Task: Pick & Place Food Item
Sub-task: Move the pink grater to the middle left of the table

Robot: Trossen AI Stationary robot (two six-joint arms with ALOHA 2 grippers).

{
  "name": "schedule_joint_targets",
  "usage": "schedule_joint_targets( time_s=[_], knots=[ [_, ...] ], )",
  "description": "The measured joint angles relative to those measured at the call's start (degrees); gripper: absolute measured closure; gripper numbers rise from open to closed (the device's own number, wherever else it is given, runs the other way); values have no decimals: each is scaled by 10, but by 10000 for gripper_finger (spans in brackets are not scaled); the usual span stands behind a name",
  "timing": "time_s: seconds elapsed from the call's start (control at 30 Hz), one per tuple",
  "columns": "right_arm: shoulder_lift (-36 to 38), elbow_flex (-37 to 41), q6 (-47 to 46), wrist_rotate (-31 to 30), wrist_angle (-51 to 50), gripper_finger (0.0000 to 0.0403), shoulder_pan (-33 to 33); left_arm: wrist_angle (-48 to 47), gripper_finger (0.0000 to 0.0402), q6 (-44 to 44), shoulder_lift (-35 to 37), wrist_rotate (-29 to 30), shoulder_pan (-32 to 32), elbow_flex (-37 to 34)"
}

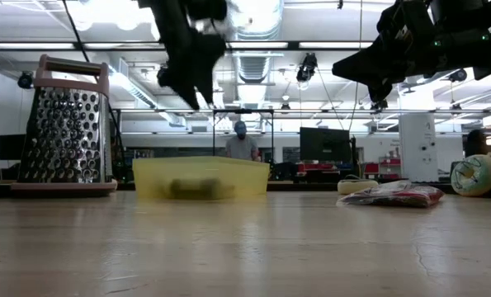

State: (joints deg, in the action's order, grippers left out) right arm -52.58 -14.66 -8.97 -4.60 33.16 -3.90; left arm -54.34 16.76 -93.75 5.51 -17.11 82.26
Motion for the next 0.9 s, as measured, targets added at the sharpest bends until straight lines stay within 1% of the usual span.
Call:
schedule_joint_targets(
  time_s=[0.1, 0.2, 0.27, 0.37, 0.47, 0.67, 0.9],
  knots=[
    [0, 0, 0, 0, 0, 355, 0, 1, 131, 10, 32, 75, 61, 0],
    [0, 0, 0, 0, 0, 355, 0, -2, 131, 61, 56, 145, 121, 0],
    [0, 0, 0, 0, -1, 355, 0, -5, 131, 81, 66, 166, 155, 0],
    [0, 0, 0, 0, -1, 355, 0, -27, 131, 96, 75, 171, 197, 0],
    [0, 0, 0, 0, -1, 355, 0, -59, 131, 149, 76, 197, 231, 0],
    [0, 0, 0, 0, -1, 355, 0, -125, 131, 243, 78, 280, 266, -1],
    [0, 0, 0, 0, -1, 355, 0, -142, 131, 260, 99, 292, 267, -15]
  ],
)
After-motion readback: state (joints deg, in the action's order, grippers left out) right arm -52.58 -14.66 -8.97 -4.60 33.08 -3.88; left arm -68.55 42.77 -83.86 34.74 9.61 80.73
